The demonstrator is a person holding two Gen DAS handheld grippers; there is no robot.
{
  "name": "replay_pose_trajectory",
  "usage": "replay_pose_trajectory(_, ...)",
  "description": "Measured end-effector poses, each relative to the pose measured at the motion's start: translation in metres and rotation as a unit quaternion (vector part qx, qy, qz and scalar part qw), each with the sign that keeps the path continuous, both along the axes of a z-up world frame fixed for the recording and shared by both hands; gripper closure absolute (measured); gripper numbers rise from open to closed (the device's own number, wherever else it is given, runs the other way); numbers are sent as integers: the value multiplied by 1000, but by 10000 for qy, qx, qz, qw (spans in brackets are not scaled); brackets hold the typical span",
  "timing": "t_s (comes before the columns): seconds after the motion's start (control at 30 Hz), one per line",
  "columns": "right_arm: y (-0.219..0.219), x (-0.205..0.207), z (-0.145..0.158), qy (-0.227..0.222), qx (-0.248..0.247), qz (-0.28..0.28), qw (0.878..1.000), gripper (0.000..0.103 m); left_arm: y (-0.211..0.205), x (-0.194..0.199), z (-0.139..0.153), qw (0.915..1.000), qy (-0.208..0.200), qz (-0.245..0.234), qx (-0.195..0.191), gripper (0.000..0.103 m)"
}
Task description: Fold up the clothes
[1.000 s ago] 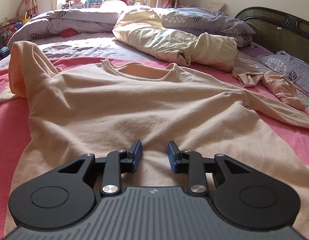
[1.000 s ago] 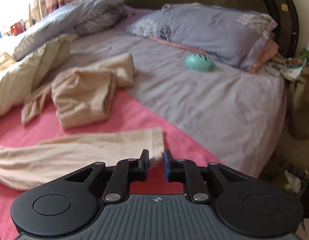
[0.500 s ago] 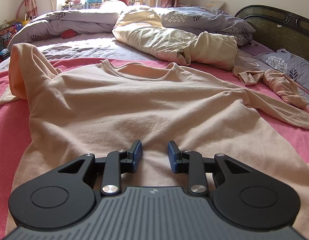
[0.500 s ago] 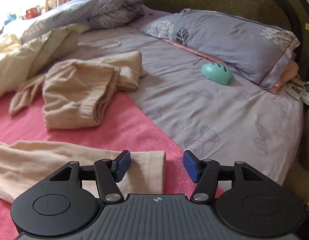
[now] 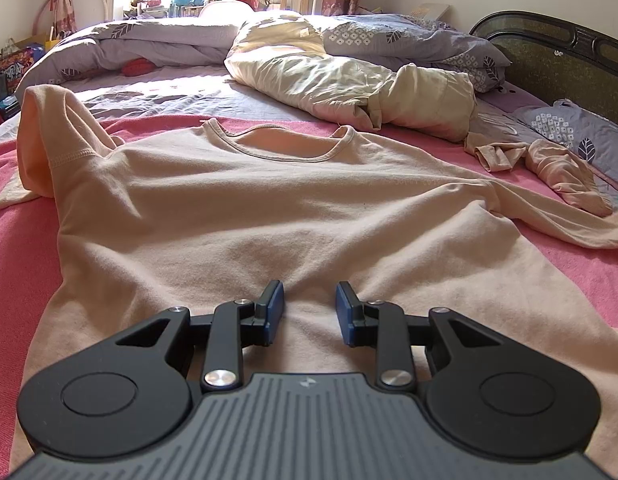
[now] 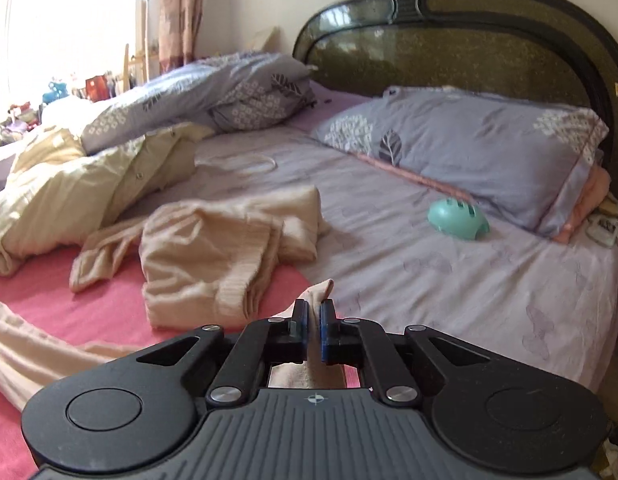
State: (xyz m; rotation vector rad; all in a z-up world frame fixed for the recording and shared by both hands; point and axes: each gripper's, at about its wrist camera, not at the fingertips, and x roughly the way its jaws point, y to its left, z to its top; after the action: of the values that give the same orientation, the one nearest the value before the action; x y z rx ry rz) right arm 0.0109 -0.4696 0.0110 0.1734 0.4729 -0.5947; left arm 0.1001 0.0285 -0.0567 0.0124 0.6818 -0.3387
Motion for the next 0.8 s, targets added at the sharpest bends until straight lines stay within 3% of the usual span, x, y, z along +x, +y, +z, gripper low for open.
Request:
replay_pose_trajectory(0.17,1,27,65,-895,-856,210,9921,96,-2,0,0,10000,-20,-2,81,66)
replay_pose_trajectory(0.3,-21,63,42,-493,-861,15,9951,96,-3,0,1,9999,-33,2,117,65)
replay_pose_trajectory(0.37,-38,85,6,218,-684,-138,9973,95,-3,0,0,9999,-33,0,109,65)
replay_pose_trajectory(0.4,-47,98,-20,854,-482,-201,9950,94,-2,0,0,10000,-29,0,92,65)
replay_pose_trajectory(0.47,-56,109,-59,1824,-118,-344,9825,91,0,0,0,10000,-18,1,36,65)
replay_pose_trajectory(0.53,-47,97,-64,1748,-156,-623,9825,80,2,0,0,10000,-2,2,-48,65)
replay_pose_trajectory(0.6,-31,92,-45,1578,-433,-952,9819,23,5,1,0,9999,18,1,-154,64)
replay_pose_trajectory(0.73,25,105,17,1273,-1289,-729,9808,22,12,0,1,9990,68,-18,-443,59)
replay_pose_trajectory(0.8,72,126,59,915,-1381,-18,9862,22,15,-3,2,9985,53,-34,-551,55)
